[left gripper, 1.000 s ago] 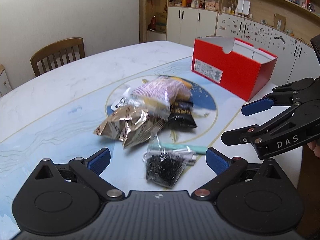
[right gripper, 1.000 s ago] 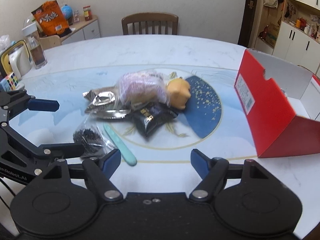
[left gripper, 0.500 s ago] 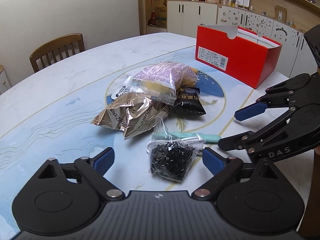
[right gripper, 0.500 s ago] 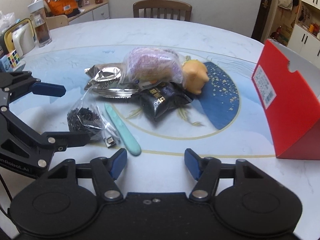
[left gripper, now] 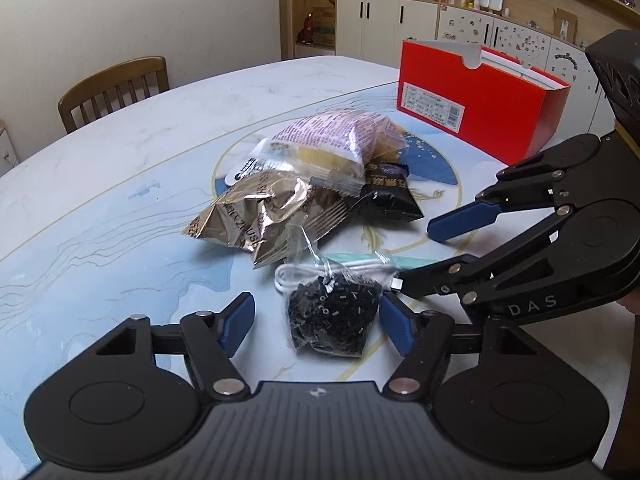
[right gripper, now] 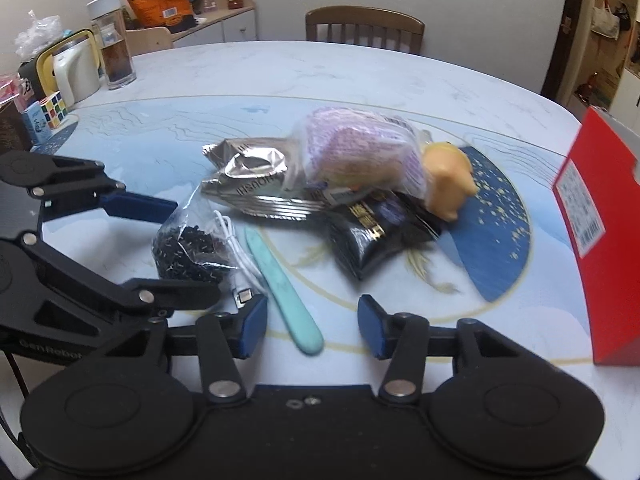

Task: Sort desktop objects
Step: 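Grasp the bag of black clips with left tool while right tool grasps the green toothbrush, then carry the clip bag and toothbrush with both tools over the red shoebox, then lower the clip bag and toothbrush into the box and open both tools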

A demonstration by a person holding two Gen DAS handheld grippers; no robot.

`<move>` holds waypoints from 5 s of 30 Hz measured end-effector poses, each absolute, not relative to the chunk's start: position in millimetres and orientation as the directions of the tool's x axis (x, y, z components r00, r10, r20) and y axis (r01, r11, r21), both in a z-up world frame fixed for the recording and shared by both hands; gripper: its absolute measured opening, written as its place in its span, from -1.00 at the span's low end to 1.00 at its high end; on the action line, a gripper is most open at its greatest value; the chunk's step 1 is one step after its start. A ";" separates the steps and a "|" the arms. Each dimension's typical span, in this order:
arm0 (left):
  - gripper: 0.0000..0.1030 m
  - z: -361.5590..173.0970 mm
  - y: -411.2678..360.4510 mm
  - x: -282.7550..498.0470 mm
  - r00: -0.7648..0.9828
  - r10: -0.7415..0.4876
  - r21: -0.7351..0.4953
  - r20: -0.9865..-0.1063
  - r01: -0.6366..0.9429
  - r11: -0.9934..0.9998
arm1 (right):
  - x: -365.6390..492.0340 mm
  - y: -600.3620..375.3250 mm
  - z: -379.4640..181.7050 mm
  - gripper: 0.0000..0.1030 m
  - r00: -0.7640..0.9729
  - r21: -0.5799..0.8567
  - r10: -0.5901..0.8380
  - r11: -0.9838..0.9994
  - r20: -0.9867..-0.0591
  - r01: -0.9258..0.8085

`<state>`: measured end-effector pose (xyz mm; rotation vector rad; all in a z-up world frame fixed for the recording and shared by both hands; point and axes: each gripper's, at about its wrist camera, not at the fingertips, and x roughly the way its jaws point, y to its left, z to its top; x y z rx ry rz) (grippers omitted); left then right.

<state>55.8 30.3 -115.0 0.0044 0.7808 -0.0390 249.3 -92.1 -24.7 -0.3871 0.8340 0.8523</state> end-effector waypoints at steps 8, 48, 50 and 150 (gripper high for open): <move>0.00 -118.0 32.3 55.8 0.703 -0.044 -0.020 -0.710 0.042 0.999 | 247.9 -86.3 -24.8 -0.22 0.360 0.017 0.531 0.577 -0.767 -0.816; -0.37 -33.4 21.3 39.1 0.760 -0.081 -0.075 -0.645 0.042 0.996 | 230.0 -137.8 35.3 -0.81 0.462 0.065 0.525 0.708 -0.715 -0.703; -0.37 -26.0 19.0 38.1 0.765 -0.085 -0.069 -0.638 0.053 0.996 | 229.8 -142.8 41.2 -0.81 0.471 0.074 0.525 0.719 -0.709 -0.691; -0.36 -33.2 -252.5 407.4 0.321 -0.242 -0.111 -0.915 0.378 0.919 | 533.2 -384.1 46.7 -0.84 0.416 0.168 0.404 0.851 -0.815 -0.498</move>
